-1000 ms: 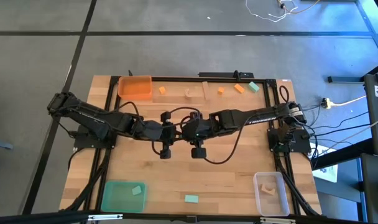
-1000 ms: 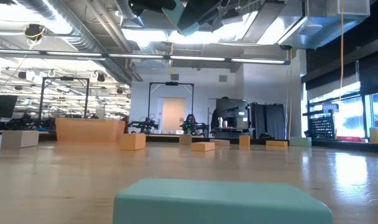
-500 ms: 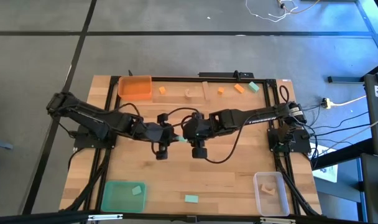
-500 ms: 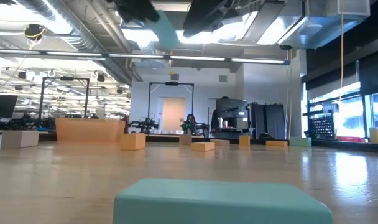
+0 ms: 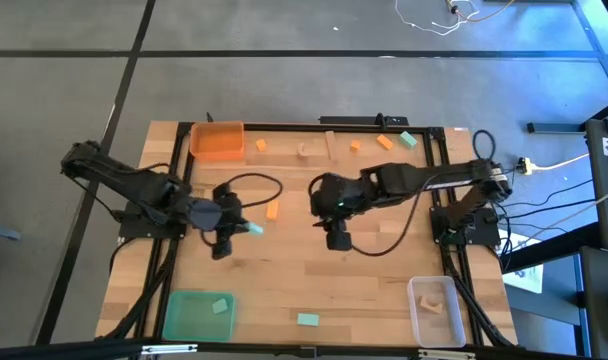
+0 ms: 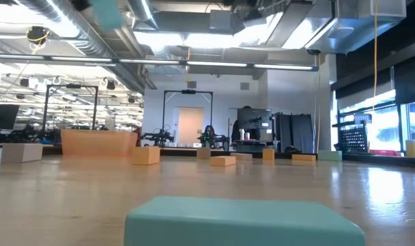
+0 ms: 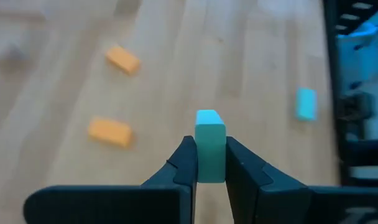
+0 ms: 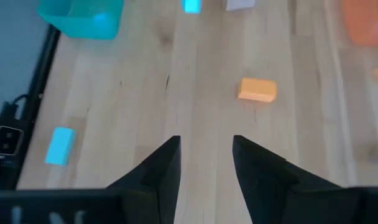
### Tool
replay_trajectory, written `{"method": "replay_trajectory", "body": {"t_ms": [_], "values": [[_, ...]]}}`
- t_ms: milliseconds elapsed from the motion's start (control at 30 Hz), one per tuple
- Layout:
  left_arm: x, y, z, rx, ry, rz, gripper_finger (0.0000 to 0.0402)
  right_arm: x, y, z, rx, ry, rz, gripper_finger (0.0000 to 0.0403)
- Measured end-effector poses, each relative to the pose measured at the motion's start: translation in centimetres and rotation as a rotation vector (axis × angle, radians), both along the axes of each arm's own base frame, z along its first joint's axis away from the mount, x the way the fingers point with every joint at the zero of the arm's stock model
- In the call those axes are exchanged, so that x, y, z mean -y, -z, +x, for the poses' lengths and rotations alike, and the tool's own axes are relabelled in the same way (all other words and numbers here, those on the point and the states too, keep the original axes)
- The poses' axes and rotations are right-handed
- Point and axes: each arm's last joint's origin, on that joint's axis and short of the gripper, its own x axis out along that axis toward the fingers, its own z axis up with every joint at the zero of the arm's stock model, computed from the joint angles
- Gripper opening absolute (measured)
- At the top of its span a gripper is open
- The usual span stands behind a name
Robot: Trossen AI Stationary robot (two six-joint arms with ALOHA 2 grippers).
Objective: Sort & place blocks by color
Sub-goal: Put the blue block into the blue bin
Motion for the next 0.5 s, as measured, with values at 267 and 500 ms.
{"method": "replay_trajectory", "body": {"t_ms": [267, 500], "values": [[3.5, 0.7, -2.6, -0.253, 0.053, -0.404, 0.0044, 0.8, -3.4, -3.0, 0.098, 0.051, -0.057, 0.0147], [8.4, 2.6, -2.9, -0.532, 0.025, -0.613, 0.0044, 1.5, -4.3, -3.7, 0.139, 0.112, -0.131, 0.0147]]}}
